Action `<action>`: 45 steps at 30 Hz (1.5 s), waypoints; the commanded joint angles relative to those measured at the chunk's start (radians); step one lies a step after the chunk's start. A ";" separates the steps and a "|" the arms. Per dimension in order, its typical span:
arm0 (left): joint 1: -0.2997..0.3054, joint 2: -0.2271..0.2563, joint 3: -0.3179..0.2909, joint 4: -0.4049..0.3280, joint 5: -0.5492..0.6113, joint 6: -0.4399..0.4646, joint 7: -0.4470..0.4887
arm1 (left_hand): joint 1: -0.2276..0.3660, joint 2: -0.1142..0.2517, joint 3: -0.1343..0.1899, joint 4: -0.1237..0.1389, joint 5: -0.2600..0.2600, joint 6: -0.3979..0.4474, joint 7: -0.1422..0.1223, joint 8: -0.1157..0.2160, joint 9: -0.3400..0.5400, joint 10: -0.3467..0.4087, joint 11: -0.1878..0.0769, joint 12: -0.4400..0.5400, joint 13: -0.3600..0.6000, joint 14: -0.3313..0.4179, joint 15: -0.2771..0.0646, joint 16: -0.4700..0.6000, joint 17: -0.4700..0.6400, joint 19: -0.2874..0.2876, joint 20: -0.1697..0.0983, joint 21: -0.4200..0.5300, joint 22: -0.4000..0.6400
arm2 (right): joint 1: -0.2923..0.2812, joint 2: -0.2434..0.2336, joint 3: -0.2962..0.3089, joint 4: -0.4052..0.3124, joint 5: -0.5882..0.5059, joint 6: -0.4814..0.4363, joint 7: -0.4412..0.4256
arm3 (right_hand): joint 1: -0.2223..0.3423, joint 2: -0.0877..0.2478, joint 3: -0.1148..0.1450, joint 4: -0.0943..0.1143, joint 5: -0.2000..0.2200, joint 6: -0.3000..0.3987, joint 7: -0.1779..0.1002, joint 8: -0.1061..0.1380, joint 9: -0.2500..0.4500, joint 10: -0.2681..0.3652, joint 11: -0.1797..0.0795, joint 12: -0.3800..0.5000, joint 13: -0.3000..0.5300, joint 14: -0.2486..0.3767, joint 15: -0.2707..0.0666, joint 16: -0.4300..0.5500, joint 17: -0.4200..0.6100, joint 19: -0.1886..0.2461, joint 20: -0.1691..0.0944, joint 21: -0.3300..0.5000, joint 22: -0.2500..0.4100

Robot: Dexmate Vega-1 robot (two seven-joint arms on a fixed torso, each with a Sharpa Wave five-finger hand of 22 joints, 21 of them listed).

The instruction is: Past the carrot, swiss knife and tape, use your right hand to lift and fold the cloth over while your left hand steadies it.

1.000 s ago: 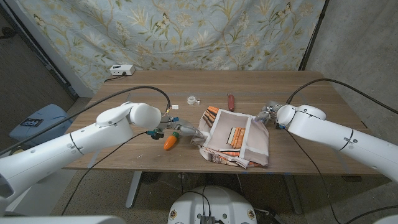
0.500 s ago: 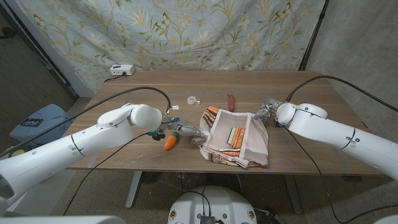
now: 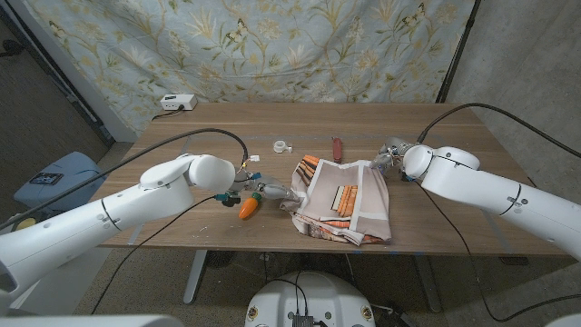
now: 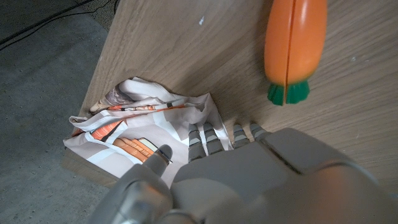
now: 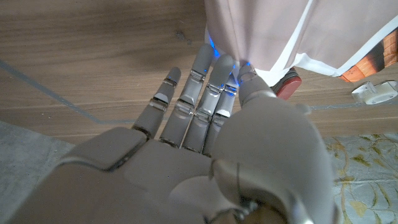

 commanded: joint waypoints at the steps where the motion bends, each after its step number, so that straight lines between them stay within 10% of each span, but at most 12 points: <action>1: 0.018 0.015 -0.016 -0.001 -0.018 -0.009 0.021 | 0.002 -0.003 0.009 -0.002 0.000 0.005 -0.006 -0.002 0.005 0.000 0.005 0.004 0.005 0.000 0.003 -0.002 -0.001 -0.104 0.002 0.003 -0.001 | 0.032 0.011 -0.021 -0.022 -0.005 -0.010 0.012 | 0.014 0.000 0.003 0.005 0.003 0.000 0.007 0.008 0.007 -0.001 0.008 0.008 0.008 0.006 -0.093 -0.007 0.007 0.005 0.003 -0.003 0.001; 45: 0.034 0.020 -0.026 0.015 -0.050 -0.017 0.049 | 0.013 -0.009 0.025 -0.013 0.001 0.005 -0.007 -0.003 0.004 0.001 0.005 0.005 0.004 0.003 0.000 -0.005 -0.005 -0.101 0.002 0.002 -0.002 | 0.160 -0.007 -0.095 -0.098 -0.067 0.002 0.135 | 0.033 0.007 -0.008 0.008 0.000 -0.012 0.020 0.007 0.010 -0.007 0.020 0.008 0.016 0.016 -0.090 -0.032 0.022 0.022 0.019 -0.007 0.001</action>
